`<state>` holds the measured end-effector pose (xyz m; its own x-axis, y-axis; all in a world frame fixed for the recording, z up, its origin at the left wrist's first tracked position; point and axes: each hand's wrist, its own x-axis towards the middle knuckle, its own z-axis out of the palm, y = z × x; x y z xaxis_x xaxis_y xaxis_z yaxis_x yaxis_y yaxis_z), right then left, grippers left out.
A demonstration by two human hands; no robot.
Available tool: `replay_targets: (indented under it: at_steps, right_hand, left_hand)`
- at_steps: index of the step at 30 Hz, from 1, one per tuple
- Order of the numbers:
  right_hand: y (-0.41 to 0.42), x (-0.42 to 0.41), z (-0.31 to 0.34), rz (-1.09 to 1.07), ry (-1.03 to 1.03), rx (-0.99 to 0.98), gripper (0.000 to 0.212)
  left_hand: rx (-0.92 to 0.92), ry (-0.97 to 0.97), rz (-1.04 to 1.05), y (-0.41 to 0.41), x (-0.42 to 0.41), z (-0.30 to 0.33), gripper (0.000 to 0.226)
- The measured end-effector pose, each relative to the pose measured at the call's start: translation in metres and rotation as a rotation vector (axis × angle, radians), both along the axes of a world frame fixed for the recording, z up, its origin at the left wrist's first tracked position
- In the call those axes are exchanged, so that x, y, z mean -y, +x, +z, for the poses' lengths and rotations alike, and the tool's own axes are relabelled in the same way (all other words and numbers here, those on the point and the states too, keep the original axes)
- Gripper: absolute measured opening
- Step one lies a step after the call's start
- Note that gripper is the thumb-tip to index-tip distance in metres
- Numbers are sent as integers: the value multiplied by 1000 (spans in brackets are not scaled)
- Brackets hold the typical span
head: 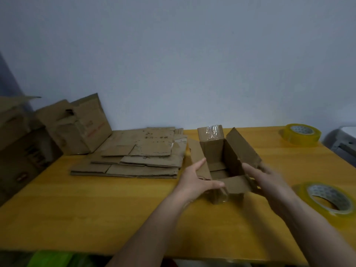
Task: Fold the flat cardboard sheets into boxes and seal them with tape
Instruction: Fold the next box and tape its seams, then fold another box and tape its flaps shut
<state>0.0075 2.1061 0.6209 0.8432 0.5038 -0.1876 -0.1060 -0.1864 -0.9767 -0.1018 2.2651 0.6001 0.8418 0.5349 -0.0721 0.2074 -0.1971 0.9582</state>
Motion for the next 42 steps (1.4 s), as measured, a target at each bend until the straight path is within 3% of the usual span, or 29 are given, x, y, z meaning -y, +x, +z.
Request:
replay_targets:
  at_steps: [2,6,9,12,14,16,18,19,24,29,32,38,42]
  right_hand:
    - [-7,-1,0,27,54,26,16]
    - [-20,-14,11,-1,206,101,13]
    - [-38,-43,21,140,242,119,12]
    - [-65,-88,27,272,248,128,14]
    - [-89,-125,28,356,237,117,15]
    - [-116,-166,26,447,223,96,16]
    - [-143,-211,25,529,216,89,17]
    - [-156,-233,24,565,213,92,18]
    - [-214,-338,28,704,184,146,20]
    - [-229,-428,45,622,194,191,25]
    - [-222,-461,42,635,189,249,39]
    - [-172,-465,1,599,-67,584,48]
    - [-120,-442,-34,516,-321,805,49]
  left_hand:
    - [32,35,22,-10,-1,7,93]
    - [139,123,115,-38,-17,32,92]
    - [268,90,193,-67,-39,47,110]
    - [328,24,358,-105,-64,51,108]
    - [323,-4,543,-135,-84,52,91]
    - [304,7,681,-165,-109,46,57]
    - [212,108,792,-197,-137,41,19]
    - [164,147,848,-214,-150,39,13]
    - [0,86,1053,-276,-221,26,32]
    - [326,-229,1128,-277,-291,39,49]
    - [355,-271,1166,-261,-331,39,46]
    - [350,-216,1333,-215,-371,16,3]
    - [459,-108,1477,-202,-376,3,20]
